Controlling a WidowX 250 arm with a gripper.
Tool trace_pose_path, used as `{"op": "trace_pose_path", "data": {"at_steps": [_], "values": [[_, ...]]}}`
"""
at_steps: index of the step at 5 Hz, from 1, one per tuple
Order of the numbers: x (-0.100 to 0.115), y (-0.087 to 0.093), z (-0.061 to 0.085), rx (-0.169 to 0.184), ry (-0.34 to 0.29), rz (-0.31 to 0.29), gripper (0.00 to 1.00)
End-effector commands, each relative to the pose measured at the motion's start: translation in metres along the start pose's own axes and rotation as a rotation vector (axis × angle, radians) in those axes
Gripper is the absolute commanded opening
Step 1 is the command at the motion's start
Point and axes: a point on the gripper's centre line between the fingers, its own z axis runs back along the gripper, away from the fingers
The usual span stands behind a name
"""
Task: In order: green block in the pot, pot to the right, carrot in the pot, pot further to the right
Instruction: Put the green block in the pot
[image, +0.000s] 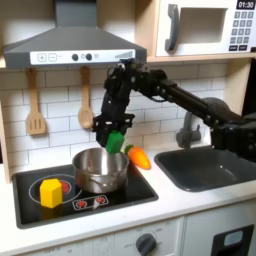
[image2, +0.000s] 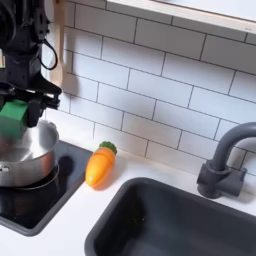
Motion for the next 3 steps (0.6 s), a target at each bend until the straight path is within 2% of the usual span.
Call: {"op": "trace_pose_path", "data": {"at_steps": [1, 2, 3], "values": [[0.0036, 0.0065, -0.0094, 0.014, 0.0, 0.007, 0.0], [0.0024, 0.0055, -0.0097, -0.005, -0.006, -0.009, 0.0], [0.0027, 0.0048, -0.0092, 0.005, -0.009, -0.022, 1.0]]}}
